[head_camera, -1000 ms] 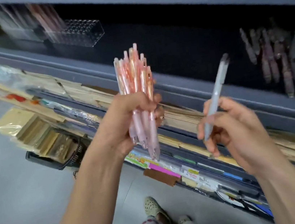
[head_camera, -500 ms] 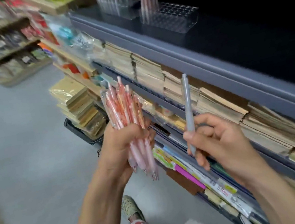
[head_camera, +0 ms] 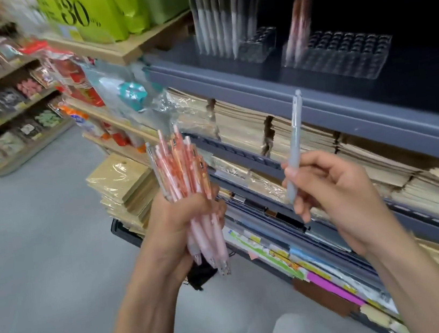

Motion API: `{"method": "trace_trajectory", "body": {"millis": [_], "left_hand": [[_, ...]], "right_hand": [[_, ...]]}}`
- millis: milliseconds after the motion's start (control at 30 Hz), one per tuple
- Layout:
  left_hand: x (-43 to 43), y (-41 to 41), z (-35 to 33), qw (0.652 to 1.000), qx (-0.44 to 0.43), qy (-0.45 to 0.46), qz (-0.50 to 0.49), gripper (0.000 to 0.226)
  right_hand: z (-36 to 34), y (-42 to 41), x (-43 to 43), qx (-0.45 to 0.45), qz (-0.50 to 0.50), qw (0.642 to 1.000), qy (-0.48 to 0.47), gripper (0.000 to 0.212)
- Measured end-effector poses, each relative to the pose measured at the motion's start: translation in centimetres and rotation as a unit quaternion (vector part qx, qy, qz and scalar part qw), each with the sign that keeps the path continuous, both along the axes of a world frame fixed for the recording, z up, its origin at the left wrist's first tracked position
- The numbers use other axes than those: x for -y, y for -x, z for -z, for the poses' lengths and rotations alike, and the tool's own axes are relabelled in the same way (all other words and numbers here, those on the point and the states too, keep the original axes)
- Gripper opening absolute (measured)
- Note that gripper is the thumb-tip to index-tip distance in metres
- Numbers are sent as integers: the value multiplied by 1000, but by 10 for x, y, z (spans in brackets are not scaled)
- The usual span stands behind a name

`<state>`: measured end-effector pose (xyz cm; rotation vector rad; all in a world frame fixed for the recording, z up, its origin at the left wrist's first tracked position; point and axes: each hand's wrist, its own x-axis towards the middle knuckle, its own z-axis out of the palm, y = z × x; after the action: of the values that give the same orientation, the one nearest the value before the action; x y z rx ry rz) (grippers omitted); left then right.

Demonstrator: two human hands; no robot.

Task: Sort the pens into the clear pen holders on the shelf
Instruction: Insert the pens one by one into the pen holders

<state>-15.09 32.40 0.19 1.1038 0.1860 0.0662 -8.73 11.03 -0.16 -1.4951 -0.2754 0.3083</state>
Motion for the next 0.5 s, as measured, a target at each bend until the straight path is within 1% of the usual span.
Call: {"method": "trace_trajectory", "body": {"millis": [67,133,233,333,500], "left_hand": [[-18,-15,0,1000,-5,1,18,48],[-32,-32,0,999,-2,19,43,46],[-50,-63,1,998,-8,29,60,53],[-67,-96,-1,997,-13,23,72,62],[-90,-153,-6,996,-23,-4,82,38]], "right_hand": [[1,-10,-17,0,26,1000,12,8],[-1,-23,-31,4,52,999,17,9],[-5,-51,-50,25,107,994,7,11],[-9,-87,-69,68,165,984,11,16],[-17,-150,-101,134,242,961,20,12]]}}
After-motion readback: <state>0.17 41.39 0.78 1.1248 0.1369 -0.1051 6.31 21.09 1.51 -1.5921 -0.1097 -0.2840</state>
